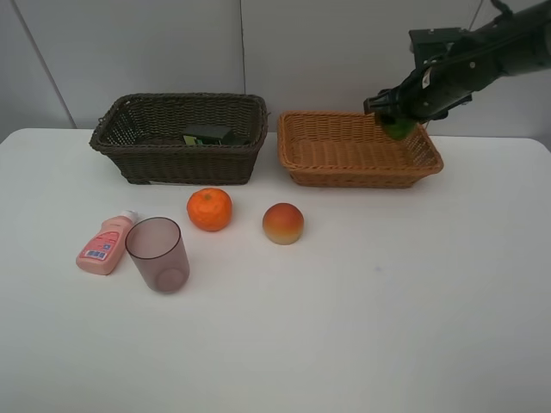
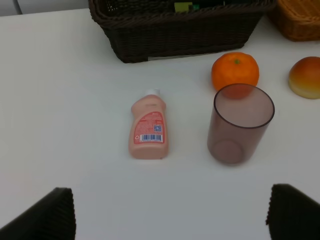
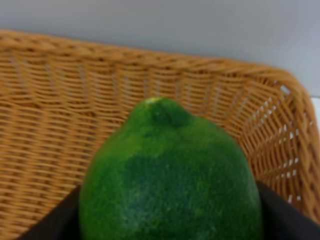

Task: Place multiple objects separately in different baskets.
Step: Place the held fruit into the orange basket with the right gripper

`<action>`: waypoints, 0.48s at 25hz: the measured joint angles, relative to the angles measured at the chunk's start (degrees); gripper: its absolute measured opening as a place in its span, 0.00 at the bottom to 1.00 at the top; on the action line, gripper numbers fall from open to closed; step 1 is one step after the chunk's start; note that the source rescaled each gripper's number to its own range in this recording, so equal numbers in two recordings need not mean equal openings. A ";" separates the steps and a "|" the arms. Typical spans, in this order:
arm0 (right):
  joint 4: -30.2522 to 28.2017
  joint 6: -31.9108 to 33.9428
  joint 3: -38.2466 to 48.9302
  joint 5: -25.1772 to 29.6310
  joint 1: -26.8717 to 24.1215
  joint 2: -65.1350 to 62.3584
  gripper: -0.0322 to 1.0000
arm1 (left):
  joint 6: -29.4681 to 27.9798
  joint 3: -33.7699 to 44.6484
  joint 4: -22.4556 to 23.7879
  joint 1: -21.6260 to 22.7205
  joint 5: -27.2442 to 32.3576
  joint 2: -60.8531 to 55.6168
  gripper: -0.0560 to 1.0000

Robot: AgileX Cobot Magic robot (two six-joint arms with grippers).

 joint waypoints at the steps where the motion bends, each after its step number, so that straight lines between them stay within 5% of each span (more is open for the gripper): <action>1: 0.00 0.06 0.00 -0.93 -0.20 1.15 0.43 | 0.00 0.00 0.00 0.00 0.00 0.00 0.99; 12: 0.06 0.17 -0.18 -3.44 -0.27 5.00 0.43 | 0.00 0.00 0.00 0.00 0.00 0.00 0.99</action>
